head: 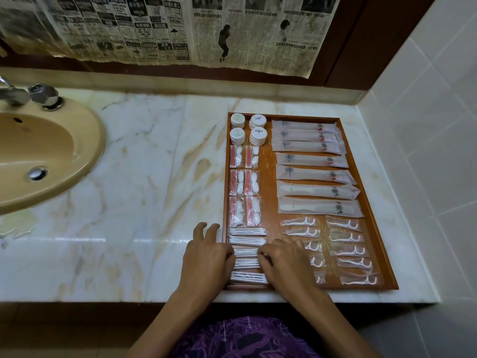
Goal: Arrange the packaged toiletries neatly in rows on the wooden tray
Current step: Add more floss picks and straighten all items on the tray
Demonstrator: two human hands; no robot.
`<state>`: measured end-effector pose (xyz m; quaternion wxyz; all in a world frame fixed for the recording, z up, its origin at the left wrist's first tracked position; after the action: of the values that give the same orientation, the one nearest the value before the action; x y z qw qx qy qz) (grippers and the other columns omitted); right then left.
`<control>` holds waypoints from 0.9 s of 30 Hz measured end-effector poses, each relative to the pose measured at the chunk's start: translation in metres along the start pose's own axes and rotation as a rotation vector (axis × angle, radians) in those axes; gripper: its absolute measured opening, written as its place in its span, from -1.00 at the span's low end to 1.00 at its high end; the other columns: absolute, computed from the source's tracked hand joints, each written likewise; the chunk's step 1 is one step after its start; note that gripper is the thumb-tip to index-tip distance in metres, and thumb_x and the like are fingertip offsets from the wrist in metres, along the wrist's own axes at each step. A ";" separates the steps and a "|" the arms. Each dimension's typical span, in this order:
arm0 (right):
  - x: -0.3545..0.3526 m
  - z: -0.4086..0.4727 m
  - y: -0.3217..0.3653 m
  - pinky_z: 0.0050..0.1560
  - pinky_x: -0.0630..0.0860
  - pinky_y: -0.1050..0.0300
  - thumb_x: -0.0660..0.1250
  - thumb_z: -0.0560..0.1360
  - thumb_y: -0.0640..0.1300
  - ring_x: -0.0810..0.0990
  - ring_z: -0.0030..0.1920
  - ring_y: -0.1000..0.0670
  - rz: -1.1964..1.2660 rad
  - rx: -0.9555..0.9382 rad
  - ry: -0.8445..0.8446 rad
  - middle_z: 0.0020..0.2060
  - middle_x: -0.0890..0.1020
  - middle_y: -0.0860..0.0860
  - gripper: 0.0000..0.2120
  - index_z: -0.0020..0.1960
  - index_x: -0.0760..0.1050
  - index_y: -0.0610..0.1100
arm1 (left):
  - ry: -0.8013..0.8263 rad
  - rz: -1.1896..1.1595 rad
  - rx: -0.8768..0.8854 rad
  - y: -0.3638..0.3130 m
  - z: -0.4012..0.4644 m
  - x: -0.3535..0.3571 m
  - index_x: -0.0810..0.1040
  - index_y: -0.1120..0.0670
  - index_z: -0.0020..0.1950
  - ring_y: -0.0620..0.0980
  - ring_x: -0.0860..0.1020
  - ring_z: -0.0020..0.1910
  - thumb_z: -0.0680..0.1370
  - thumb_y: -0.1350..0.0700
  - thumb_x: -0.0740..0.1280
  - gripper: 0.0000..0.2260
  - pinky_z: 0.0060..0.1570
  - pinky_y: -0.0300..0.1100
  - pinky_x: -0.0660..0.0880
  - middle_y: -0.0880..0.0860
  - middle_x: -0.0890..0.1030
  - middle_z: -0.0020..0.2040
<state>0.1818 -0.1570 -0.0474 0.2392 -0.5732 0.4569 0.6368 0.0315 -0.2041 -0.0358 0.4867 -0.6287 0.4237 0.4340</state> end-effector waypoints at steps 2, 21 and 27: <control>0.000 0.000 -0.001 -0.11 0.27 0.06 0.28 0.54 -0.04 0.48 -0.14 -0.01 -0.006 0.000 0.004 -0.28 0.61 0.09 -0.81 -0.18 0.62 0.00 | -0.014 -0.010 0.008 -0.001 0.000 -0.002 0.70 -0.06 -0.01 0.18 0.21 0.46 0.55 -0.06 0.29 -0.79 0.12 0.00 0.49 0.06 0.43 0.40; 0.000 0.016 -0.005 -0.08 0.28 0.05 0.28 0.55 -0.03 0.49 -0.12 -0.01 0.040 0.023 -0.002 -0.25 0.62 0.08 -0.83 -0.11 0.64 0.02 | -0.132 -0.047 0.022 0.001 0.018 -0.006 0.73 -0.02 -0.10 0.24 0.41 0.33 0.49 -0.06 0.42 -0.85 -0.06 0.06 0.58 0.12 0.58 0.25; 0.001 0.018 -0.004 -0.08 0.27 0.07 0.27 0.57 -0.02 0.48 -0.12 0.00 0.042 0.024 -0.008 -0.24 0.62 0.08 -0.82 -0.10 0.64 0.02 | -0.138 -0.035 0.024 0.002 0.019 -0.005 0.74 -0.03 -0.12 0.24 0.43 0.32 0.46 -0.08 0.45 -0.84 -0.11 0.06 0.59 0.12 0.59 0.23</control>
<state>0.1759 -0.1400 -0.0507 0.2343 -0.5580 0.4755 0.6385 0.0255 -0.1857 -0.0345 0.5297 -0.5987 0.3832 0.4628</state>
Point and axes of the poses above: each hand's wrist, its own z-axis towards the middle knuckle, its own x-axis out of the palm, y = z × x, the point moved 6 cm from there along z, towards the middle knuckle
